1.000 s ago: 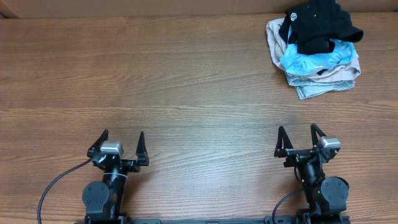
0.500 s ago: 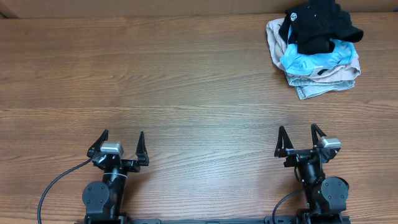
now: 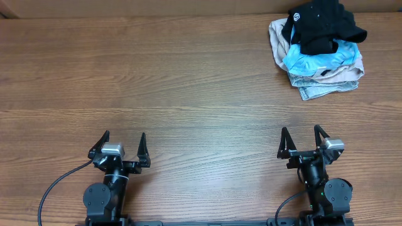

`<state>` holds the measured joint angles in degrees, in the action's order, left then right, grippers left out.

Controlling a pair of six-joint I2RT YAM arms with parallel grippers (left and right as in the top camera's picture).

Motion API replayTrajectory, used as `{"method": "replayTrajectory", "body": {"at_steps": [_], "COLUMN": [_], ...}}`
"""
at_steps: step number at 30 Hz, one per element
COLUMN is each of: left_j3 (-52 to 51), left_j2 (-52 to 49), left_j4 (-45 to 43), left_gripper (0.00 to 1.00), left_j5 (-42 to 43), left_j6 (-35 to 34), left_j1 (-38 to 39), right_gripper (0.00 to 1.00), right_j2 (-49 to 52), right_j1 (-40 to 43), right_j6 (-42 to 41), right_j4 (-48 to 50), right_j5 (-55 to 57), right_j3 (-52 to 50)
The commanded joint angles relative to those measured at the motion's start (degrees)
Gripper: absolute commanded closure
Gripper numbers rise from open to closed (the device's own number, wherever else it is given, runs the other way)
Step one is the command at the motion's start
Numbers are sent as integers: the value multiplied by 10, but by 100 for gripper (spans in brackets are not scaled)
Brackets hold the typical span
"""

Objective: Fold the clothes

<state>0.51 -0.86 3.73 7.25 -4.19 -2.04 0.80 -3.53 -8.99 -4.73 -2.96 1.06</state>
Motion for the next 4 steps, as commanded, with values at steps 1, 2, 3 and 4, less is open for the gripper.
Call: {"method": "replayTrajectory", "body": {"at_steps": [1,2,3,4], "left_j3": [-2,-2,-2,-2], "left_j2": [6,6,6,6], "left_j4": [1,1,1,1], "left_gripper": [0,0,0,0], "left_j5": [-6,-6,-6,-6], "left_j6": [-5,-5,-5,-5], "left_j1": [-6,-6,-6,-6], "right_gripper": [0,0,0,0], "right_j2": [-6,-6,-6,-6], "right_j1": [-5,-5,-5,-5], "right_j6": [1,1,1,1], "right_j4": [3,3,3,3], "right_j5": [4,4,4,4], "right_j3": [-6,-6,-6,-6]}}
